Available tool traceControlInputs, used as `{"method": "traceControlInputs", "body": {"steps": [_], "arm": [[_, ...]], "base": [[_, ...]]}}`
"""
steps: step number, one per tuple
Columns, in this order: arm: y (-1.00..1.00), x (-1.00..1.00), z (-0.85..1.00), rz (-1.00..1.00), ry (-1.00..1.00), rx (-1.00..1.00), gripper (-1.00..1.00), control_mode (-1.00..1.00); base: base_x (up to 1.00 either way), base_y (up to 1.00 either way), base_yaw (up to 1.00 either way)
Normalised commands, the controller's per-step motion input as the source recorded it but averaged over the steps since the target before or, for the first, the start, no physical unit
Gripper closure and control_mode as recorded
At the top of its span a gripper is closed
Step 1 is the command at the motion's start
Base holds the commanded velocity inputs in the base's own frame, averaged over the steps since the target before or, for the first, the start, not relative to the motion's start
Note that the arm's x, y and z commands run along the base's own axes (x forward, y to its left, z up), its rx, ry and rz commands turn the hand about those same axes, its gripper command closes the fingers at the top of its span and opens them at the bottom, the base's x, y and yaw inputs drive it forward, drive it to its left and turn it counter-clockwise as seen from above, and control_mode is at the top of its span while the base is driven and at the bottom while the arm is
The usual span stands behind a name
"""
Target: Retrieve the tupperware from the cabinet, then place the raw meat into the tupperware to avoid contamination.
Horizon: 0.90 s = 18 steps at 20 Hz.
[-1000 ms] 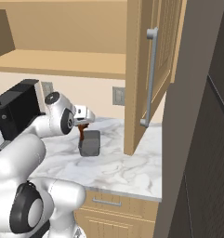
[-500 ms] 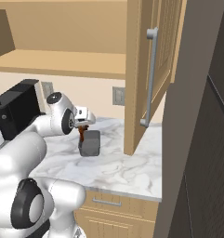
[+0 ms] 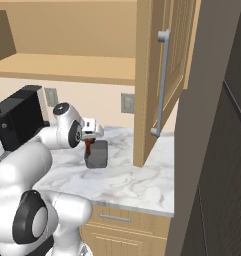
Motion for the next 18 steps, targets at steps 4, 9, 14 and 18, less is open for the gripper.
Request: {"method": "traceControlInputs", "body": {"steps": [4,9,14,18], "arm": [[0.0,0.0,-0.27,0.0,0.01,0.0,1.0,-1.0],[0.0,0.0,-0.24,0.0,0.01,0.0,1.0,-1.0],[-0.03,0.0,-0.17,0.0,0.01,0.02,1.0,-1.0],[-0.04,0.0,-0.16,0.0,0.02,0.03,1.0,-1.0]], "base": [[0.0,0.0,0.0],[0.0,0.0,0.0],[0.0,0.0,0.0],[0.0,0.0,0.0]]}}
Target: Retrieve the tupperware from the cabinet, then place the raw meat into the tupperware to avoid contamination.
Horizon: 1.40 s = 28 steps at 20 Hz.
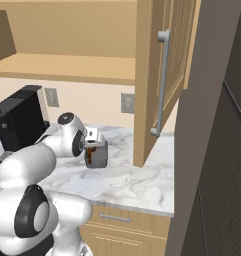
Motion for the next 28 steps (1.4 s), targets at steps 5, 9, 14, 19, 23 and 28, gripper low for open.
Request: {"method": "traceControlInputs", "body": {"steps": [5,9,14,19,23,28], "arm": [[-0.04,0.0,-0.13,0.0,0.07,0.03,1.0,-1.0],[0.0,0.01,-0.08,0.0,0.1,0.02,1.0,-1.0],[0.0,0.0,-0.11,0.0,0.06,0.0,1.0,-1.0],[0.0,0.0,-0.11,0.0,0.06,0.0,1.0,-1.0],[0.0,0.02,-0.09,0.0,0.06,0.0,-1.0,-1.0],[-0.01,0.15,-0.01,0.0,0.07,0.0,-1.0,-1.0]], "base": [[0.0,0.0,0.0],[0.0,0.0,0.0],[0.0,0.0,0.0],[0.0,0.0,0.0],[0.0,0.0,0.0],[0.0,0.0,0.0]]}}
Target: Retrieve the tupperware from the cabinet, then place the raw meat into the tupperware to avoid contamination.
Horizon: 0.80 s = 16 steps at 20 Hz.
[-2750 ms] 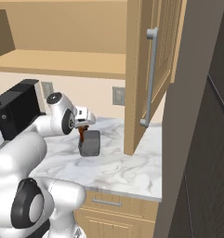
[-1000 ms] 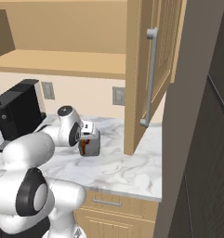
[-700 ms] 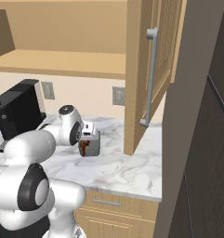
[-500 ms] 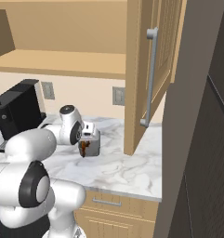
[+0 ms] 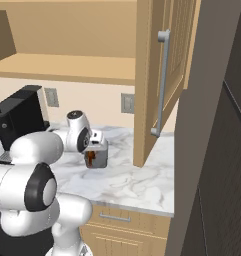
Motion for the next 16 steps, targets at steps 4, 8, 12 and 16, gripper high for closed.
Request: {"method": "traceControlInputs", "body": {"steps": [4,8,12,16], "arm": [[-0.05,0.27,0.06,0.0,0.13,0.01,-1.0,-1.0],[-0.06,0.21,0.18,0.0,0.16,0.0,-1.0,-1.0],[-0.04,0.04,0.26,0.0,0.15,0.0,-1.0,-1.0],[-0.04,-0.05,0.26,0.0,0.11,0.0,-1.0,-1.0]], "base": [[0.0,0.0,0.0],[0.0,0.0,0.0],[0.0,0.0,0.0],[0.0,0.0,0.0]]}}
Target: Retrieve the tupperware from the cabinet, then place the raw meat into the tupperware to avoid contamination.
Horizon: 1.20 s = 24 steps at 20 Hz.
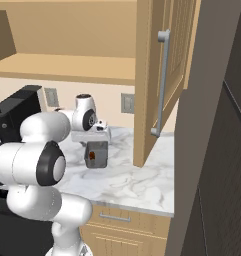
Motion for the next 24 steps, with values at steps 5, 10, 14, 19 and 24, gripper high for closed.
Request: {"method": "traceControlInputs", "body": {"steps": [5,10,14,19,24], "arm": [[-0.03,-0.39,-0.03,-0.02,0.01,0.0,-1.0,-1.0],[-0.09,-0.53,0.0,-0.03,-0.01,0.0,-1.0,-1.0],[-0.07,-0.55,0.0,-0.06,-0.01,0.0,-1.0,-1.0],[0.0,-0.58,0.09,-0.08,0.0,0.0,-1.0,-1.0],[0.02,-0.55,0.05,-0.09,0.0,0.0,-1.0,-1.0]], "base": [[0.0,0.0,0.0],[0.0,0.0,0.0],[0.0,0.0,0.0],[0.0,0.0,0.0],[0.0,0.0,0.0]]}}
